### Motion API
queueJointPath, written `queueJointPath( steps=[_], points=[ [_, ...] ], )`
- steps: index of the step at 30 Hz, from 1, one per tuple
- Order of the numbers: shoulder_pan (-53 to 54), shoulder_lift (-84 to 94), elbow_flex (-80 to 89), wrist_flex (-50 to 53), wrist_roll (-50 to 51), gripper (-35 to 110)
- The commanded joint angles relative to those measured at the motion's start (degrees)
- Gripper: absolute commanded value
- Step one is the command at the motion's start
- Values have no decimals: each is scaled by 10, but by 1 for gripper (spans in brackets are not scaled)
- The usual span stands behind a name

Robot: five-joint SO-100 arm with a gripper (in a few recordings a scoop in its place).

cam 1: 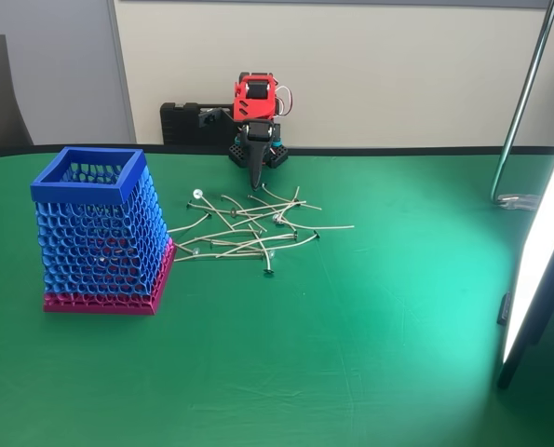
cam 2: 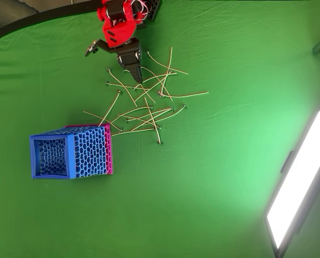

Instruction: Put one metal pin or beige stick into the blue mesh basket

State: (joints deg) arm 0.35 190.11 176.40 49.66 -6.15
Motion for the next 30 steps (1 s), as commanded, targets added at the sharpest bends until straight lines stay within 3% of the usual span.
queueJointPath(
  steps=[1, 16, 30],
  points=[
    [3, 4, 2, 4, 2, 1],
    [-2, -28, -120, 94, 28, 1],
    [3, -172, -400, 243, 34, 0]
  ],
)
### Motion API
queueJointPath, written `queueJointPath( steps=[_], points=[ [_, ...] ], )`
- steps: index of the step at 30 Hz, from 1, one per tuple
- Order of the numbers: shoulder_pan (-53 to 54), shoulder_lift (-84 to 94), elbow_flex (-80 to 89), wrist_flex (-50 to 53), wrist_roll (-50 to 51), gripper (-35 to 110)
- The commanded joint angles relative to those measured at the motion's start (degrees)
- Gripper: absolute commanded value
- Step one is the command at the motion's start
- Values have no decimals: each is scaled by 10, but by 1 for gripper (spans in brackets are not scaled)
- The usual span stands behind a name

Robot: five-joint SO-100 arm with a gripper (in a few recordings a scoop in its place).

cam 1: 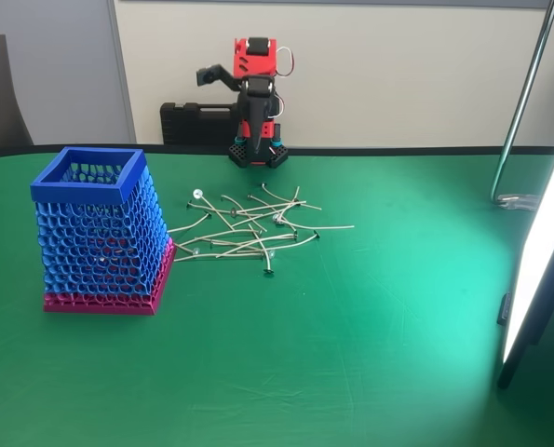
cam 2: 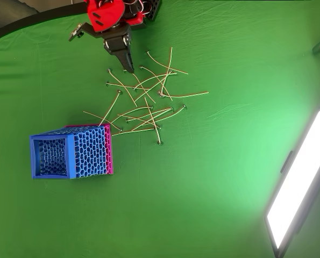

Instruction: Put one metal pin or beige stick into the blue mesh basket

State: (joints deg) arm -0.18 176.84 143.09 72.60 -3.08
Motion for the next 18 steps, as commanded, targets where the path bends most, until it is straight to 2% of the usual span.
queueJointPath(
  steps=[1, 7, 18],
  points=[
    [16, -58, -86, 20, 8, 0],
    [61, -169, -151, 33, 16, 0],
    [62, -347, -209, -5, -1, 1]
  ],
)
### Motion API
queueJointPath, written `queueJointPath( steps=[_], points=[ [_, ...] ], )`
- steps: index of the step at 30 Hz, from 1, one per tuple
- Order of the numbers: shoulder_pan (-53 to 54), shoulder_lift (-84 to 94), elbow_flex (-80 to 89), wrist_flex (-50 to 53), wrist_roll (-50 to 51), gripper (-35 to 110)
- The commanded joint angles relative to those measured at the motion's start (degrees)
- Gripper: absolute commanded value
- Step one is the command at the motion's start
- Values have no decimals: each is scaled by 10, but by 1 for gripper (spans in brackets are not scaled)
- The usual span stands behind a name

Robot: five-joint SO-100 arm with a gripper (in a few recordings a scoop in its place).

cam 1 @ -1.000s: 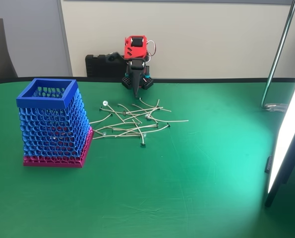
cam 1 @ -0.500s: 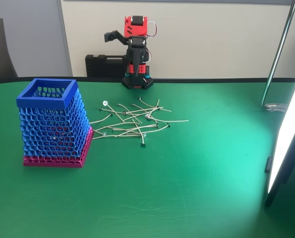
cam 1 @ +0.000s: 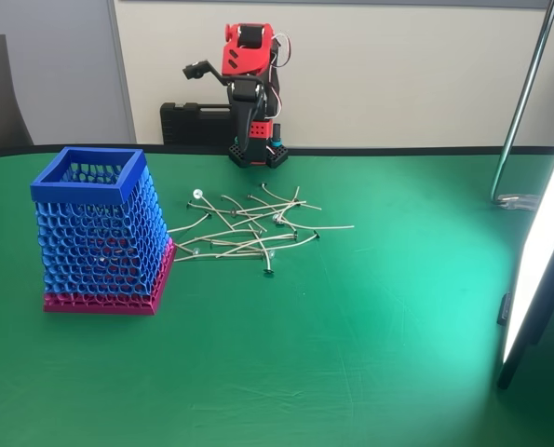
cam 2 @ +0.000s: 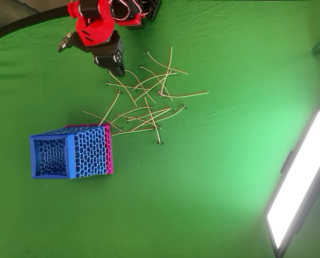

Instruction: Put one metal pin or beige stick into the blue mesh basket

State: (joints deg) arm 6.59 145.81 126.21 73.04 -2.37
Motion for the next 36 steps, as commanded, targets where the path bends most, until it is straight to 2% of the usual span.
queueJointPath(
  steps=[1, 8, 22, 36],
  points=[
    [-6, -54, -54, -10, -11, 1],
    [3, -158, -142, -7, -62, 1],
    [6, -349, -318, 29, -351, 1],
    [-53, -468, -358, 71, -588, 1]
  ],
)
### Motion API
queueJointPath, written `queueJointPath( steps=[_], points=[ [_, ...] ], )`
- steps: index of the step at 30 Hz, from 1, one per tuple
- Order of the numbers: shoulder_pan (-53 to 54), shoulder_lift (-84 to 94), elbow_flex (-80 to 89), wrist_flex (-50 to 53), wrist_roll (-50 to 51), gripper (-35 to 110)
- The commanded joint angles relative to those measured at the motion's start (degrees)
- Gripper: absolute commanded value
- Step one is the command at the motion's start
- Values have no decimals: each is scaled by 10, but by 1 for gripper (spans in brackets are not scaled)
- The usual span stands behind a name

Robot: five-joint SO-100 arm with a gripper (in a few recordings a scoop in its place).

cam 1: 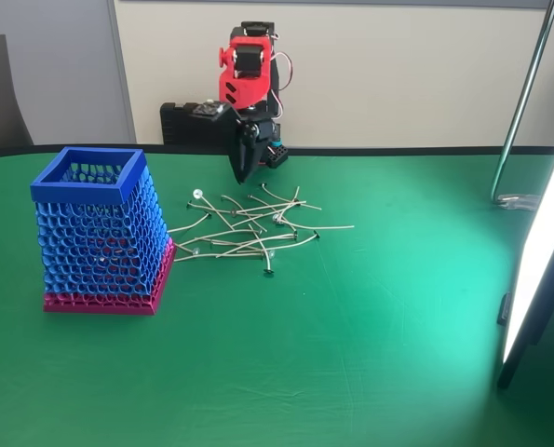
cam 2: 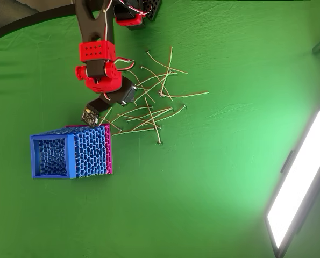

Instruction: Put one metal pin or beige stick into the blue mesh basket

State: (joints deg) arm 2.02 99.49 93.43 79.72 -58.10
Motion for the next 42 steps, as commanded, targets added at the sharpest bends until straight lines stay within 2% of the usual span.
queueJointPath(
  steps=[1, 9, 20, 28, 42],
  points=[
    [-11, -11, -37, 4, -37, 1],
    [-9, -64, -62, -11, -90, 1],
    [-15, -93, -54, -16, -134, 14],
    [-34, -118, -41, -76, -120, 17],
    [-53, -145, -13, -93, -77, 17]
  ],
)
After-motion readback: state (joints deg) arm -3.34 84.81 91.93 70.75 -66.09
